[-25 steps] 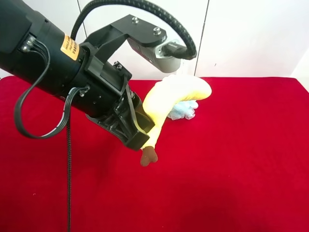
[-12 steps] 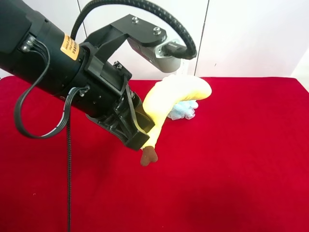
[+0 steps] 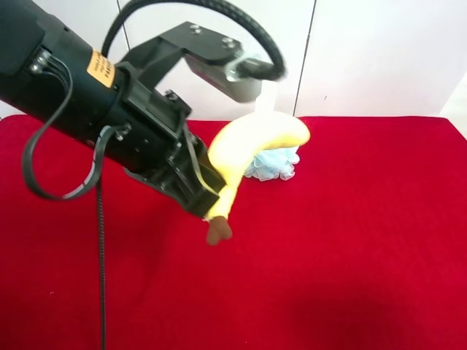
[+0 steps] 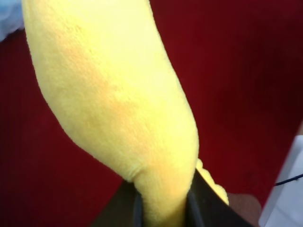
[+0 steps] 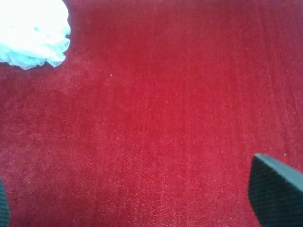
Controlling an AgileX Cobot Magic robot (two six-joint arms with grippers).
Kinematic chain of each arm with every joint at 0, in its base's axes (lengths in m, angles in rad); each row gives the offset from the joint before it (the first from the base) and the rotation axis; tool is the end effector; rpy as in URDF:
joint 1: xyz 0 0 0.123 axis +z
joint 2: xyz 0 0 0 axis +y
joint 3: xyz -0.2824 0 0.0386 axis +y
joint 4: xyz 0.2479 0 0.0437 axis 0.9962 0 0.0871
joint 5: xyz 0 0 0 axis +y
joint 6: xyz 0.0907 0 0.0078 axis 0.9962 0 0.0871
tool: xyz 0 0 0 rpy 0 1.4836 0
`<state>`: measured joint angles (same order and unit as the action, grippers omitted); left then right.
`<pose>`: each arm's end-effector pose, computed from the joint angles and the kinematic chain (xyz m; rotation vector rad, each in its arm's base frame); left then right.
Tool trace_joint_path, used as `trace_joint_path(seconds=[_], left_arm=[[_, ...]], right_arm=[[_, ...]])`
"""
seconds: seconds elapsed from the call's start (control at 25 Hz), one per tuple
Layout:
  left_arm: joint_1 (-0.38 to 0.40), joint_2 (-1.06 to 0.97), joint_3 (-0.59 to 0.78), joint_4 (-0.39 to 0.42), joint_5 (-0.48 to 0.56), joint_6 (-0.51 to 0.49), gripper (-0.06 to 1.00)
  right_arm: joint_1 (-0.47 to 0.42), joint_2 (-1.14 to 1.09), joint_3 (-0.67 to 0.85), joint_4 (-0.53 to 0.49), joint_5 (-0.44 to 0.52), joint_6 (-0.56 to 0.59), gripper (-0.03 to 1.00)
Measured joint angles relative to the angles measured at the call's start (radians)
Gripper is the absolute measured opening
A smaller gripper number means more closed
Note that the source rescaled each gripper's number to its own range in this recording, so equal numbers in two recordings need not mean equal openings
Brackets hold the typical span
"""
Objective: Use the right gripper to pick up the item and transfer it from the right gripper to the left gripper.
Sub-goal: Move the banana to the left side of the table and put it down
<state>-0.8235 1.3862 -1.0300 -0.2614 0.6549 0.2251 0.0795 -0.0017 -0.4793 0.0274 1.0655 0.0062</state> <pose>0.1859 -0.2217 0.2913 1.0989 2.2921 -0.5289 -0.0031 0.0019 0.2710 -0.0768 2.0675 0.0857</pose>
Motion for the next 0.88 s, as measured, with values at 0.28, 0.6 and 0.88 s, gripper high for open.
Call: trace_joint_path(seconds=[0.28, 0.6, 0.88], left_arm=[[0.288, 0.000, 0.055, 0.098, 0.097, 0.007, 0.00], [0.584, 0.000, 0.302, 0.114, -0.006, 0.108, 0.00], [0.662, 0.040, 0.345, 0.072, -0.127, 0.114, 0.00]], right_arm=[[-0.001, 0.000, 0.000, 0.000, 0.000, 0.000, 1.00], [-0.001, 0.000, 0.000, 0.001, 0.000, 0.000, 1.00], [-0.001, 0.000, 0.000, 0.001, 0.000, 0.000, 1.00]])
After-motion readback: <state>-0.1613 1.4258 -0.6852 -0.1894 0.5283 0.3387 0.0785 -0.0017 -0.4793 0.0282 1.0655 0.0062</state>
